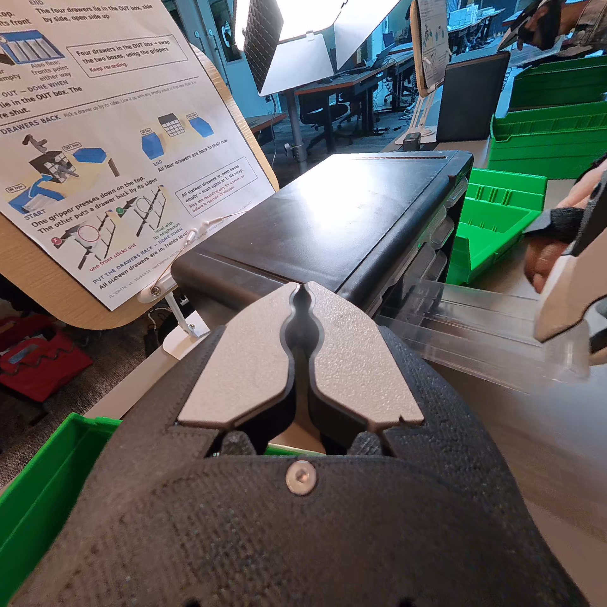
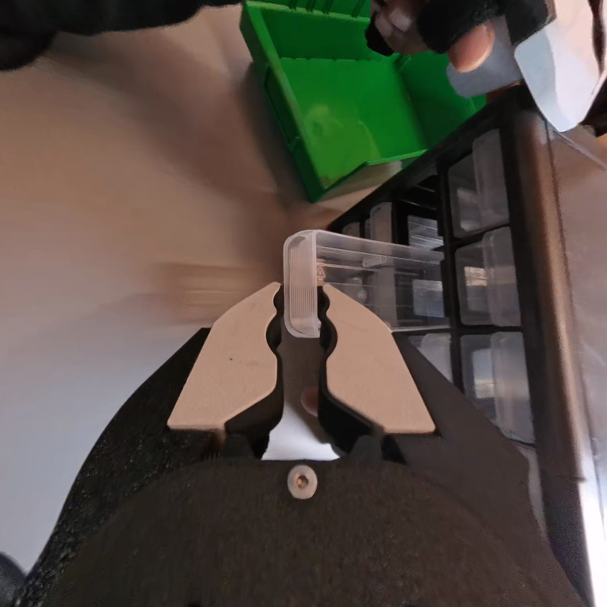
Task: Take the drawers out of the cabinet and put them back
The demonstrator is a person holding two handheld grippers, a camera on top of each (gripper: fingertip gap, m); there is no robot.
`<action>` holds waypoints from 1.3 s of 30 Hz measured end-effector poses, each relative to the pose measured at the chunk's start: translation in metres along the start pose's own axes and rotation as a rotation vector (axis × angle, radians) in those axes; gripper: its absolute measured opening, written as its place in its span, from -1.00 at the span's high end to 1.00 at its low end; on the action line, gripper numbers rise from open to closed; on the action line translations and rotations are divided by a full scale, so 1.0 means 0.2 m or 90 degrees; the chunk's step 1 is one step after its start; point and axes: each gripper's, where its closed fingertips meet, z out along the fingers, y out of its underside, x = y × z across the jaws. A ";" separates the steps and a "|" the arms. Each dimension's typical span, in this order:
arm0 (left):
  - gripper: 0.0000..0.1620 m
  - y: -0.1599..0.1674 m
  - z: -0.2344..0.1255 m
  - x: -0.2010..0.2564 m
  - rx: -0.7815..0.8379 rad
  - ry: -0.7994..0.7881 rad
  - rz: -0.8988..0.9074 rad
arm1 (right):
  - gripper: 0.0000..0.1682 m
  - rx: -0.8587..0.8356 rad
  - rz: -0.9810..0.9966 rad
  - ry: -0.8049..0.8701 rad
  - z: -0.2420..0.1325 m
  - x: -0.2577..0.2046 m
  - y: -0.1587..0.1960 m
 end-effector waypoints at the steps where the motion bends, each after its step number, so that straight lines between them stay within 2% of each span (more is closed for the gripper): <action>1: 1.00 0.00 0.00 0.00 0.000 0.000 0.000 | 0.78 0.011 0.009 -0.016 -0.02 -0.03 -0.01; 6: 1.00 0.00 0.00 0.00 0.000 -0.001 0.000 | 0.78 0.052 0.034 -0.085 -0.12 -0.12 -0.10; 13: 1.00 0.00 0.00 0.00 -0.001 -0.003 0.002 | 0.79 0.138 0.121 -0.141 -0.31 -0.12 -0.21; 18: 1.00 0.00 0.00 0.00 -0.001 -0.002 0.004 | 0.78 0.190 0.204 -0.117 -0.46 -0.12 -0.21; 21: 1.00 0.00 0.00 0.00 -0.001 -0.003 0.005 | 0.79 0.194 0.271 -0.095 -0.58 -0.13 -0.14; 26: 1.00 0.00 0.00 0.00 0.000 -0.005 0.009 | 0.78 0.149 0.389 0.011 -0.78 -0.06 0.09; 30: 1.00 0.00 0.00 0.00 0.004 -0.003 0.005 | 0.78 0.075 0.504 0.160 -0.85 0.12 0.39; 35: 1.00 0.00 0.00 0.01 0.000 -0.009 0.017 | 0.79 -0.063 0.575 0.313 -0.72 0.38 0.91; 39: 1.00 -0.01 0.00 0.01 -0.003 -0.014 0.030 | 0.78 -0.144 0.603 0.383 -0.54 0.57 1.26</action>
